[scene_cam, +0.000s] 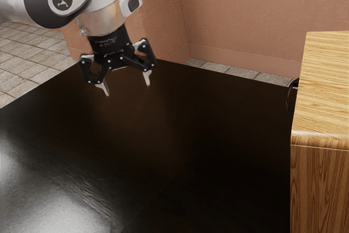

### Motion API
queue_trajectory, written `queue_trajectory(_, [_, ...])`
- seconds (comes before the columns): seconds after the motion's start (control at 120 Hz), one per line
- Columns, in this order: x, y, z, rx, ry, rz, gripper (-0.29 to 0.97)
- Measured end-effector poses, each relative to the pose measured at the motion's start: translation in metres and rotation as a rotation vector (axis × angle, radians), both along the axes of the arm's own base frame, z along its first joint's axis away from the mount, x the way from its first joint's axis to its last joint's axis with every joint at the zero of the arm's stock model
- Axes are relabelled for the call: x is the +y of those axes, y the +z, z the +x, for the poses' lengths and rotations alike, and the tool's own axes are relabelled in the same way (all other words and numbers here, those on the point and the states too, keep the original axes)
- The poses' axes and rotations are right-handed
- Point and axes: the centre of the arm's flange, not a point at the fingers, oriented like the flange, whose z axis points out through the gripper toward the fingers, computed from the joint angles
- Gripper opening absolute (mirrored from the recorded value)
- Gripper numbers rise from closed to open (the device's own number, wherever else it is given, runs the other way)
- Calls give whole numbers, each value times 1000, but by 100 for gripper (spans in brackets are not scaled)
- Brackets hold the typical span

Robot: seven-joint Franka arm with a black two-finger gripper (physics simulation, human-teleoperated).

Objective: Pull the drawer handle with one arm to open the drawer

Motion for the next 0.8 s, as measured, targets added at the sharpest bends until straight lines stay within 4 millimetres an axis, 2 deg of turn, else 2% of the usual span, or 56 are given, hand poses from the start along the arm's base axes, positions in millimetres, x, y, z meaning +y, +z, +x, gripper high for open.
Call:
queue_trajectory(0.283, [18, 10, 8, -111, 248, -32, 68])
queue_trajectory(0.317, [20, 17, 4, -129, 272, -39, 68])
queue_trajectory(0.383, [26, 49, -18, -197, 322, -60, 68])
queue_trajectory(0.425, [23, 60, -25, -233, 339, -89, 68])
queue_trajectory(0.45, [12, 64, -24, -252, 328, -108, 68])
queue_trajectory(0.483, [-15, 63, -18, -267, 292, -135, 68])
queue_trajectory(0.558, [-81, 47, 0, -266, 202, -200, 68])
queue_trajectory(0.625, [-130, 37, 7, -268, 144, -246, 68])
queue_trajectory(0.733, [-199, 18, 11, -256, 69, -294, 68])
queue_trajectory(0.8, [-230, 13, 8, -251, 39, -323, 68])
